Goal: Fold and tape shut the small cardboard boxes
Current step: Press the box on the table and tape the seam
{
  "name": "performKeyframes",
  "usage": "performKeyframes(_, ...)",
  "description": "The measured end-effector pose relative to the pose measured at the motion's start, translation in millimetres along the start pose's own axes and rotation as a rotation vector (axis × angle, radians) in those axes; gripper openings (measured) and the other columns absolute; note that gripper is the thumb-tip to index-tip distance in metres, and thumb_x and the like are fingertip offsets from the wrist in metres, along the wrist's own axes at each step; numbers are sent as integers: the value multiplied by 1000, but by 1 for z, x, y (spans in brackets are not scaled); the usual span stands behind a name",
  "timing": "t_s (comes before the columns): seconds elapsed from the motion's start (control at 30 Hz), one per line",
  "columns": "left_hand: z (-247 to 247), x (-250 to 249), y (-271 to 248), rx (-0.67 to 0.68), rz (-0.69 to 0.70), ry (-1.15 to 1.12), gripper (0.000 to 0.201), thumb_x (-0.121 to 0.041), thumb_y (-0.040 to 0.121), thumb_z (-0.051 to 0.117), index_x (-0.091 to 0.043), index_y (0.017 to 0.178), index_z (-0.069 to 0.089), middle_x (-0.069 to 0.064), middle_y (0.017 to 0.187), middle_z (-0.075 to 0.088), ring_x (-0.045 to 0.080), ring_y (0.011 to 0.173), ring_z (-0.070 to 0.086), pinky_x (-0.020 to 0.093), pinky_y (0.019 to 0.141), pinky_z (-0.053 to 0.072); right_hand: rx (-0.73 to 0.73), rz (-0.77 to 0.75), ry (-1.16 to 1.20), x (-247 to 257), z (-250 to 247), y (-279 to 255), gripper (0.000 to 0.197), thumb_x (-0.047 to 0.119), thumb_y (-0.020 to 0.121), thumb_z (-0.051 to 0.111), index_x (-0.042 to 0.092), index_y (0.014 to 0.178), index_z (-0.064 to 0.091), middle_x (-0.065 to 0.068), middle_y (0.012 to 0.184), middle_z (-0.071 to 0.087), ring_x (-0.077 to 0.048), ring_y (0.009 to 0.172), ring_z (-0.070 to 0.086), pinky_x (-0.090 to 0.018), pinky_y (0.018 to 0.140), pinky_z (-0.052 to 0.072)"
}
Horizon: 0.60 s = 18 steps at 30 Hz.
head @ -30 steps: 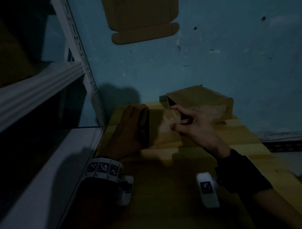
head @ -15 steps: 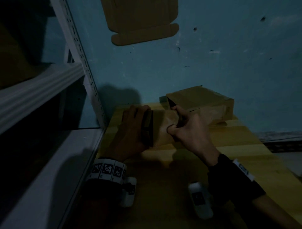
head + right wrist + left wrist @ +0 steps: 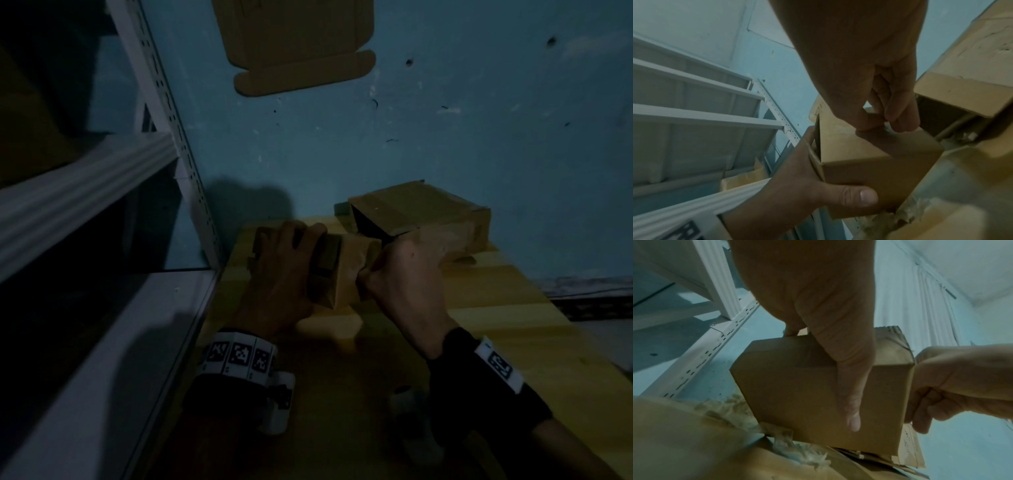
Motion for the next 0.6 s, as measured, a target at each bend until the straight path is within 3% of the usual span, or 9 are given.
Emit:
performKeyframes(0.17, -2, -5, 0, 9, 1, 11, 110, -40, 52, 92, -32, 138, 24, 12, 135, 35, 30, 116, 32, 50, 87, 45, 92, 66, 32, -2, 1, 2, 22, 15, 87, 75, 15, 66, 69, 0, 59, 65, -13, 52, 62, -18, 41, 42)
performKeyframes(0.33, -3, -8, 0, 12, 0, 18, 111, -39, 53, 93, -31, 140, 25, 14, 136, 35, 28, 118, 31, 51, 88, 45, 72, 24, 84, -7, 3, 4, 24, 11, 86, 73, 12, 62, 67, -3, 55, 62, -10, 45, 54, -19, 40, 38)
performKeyframes(0.47, -4, -6, -1, 2, -2, -24, 111, -40, 51, 93, -20, 144, 37, 17, 136, 38, 29, 119, 32, 52, 89, 45, 103, 27, 150, -7, 3, 6, 33, 9, 87, 73, 18, 59, 57, 7, 51, 51, 1, 45, 53, -13, 41, 36)
performKeyframes(0.57, -3, -2, -1, -42, 17, -80, 107, -38, 50, 93, -22, 140, 37, 17, 132, 41, 27, 114, 34, 51, 87, 46, 119, 35, 188, -12, 4, 9, 28, 10, 85, 74, 14, 61, 59, 2, 55, 59, -4, 47, 54, -14, 43, 35)
performKeyframes(0.6, -3, 0, -2, -56, 26, -95, 106, -37, 51, 93, -23, 139, 35, 17, 131, 42, 26, 113, 34, 50, 86, 46, 131, 31, 222, -13, 4, 10, 25, 10, 85, 74, 11, 64, 61, -2, 60, 63, -6, 51, 58, -17, 47, 40)
Point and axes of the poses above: each hand's wrist, its own y-axis towards the middle knuckle, its own z-axis out of the palm, x = y × z, the point moved 1 cm from there along y, towards the middle knuckle
